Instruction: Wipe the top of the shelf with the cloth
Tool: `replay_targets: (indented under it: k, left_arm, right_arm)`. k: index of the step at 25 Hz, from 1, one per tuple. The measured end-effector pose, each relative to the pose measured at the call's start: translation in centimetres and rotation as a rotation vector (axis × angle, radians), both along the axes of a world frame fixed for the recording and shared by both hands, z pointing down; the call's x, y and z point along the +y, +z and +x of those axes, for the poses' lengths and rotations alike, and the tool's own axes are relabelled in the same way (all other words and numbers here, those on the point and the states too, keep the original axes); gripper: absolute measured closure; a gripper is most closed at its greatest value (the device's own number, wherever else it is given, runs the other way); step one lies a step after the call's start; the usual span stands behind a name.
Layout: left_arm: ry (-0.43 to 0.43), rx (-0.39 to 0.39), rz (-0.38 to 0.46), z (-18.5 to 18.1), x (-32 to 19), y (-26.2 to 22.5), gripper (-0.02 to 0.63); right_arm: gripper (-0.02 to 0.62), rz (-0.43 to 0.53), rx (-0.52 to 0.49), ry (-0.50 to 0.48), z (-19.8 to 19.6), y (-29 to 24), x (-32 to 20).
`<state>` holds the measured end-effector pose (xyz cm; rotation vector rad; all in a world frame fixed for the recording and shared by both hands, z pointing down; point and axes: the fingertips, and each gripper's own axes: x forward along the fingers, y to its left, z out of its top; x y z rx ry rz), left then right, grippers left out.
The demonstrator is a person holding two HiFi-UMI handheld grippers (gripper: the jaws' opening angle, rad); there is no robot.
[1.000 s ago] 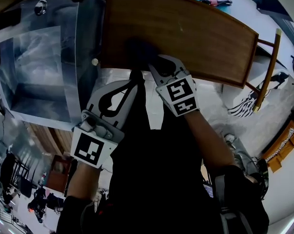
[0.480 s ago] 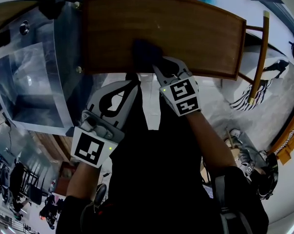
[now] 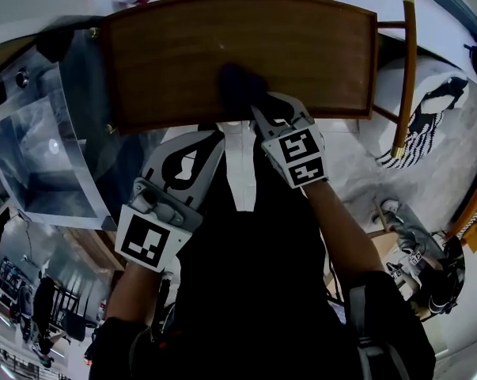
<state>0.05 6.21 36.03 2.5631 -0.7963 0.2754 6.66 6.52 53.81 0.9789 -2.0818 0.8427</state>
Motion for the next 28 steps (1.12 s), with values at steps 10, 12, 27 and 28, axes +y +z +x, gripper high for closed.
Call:
replay_targets:
  k: [10,12,27,28]
  left_arm:
    - [0.079,-0.007,0.006,4.8,-0.3,-0.2,0.588]
    - [0.092,-0.005,0.006,5.7,-0.4,-0.2,0.588]
    - [0.186,-0.004,0.011,12.1,-0.3,-0.4,0.588]
    - [0.191,-0.004,0.01,12.5,-0.2,-0.4,0.588]
  right_arm:
    - [0.512,0.006,0.02,0.09,5.8,0.0,0.1]
    - [0.512,0.005,0.025,0.108,7.1,0.1,0.1]
    - [0.512,0.01,0.061,0.236,15.0,0.0,0.5]
    - [0.512,0.01,0.064,0.243,15.5,0.0,0.6]
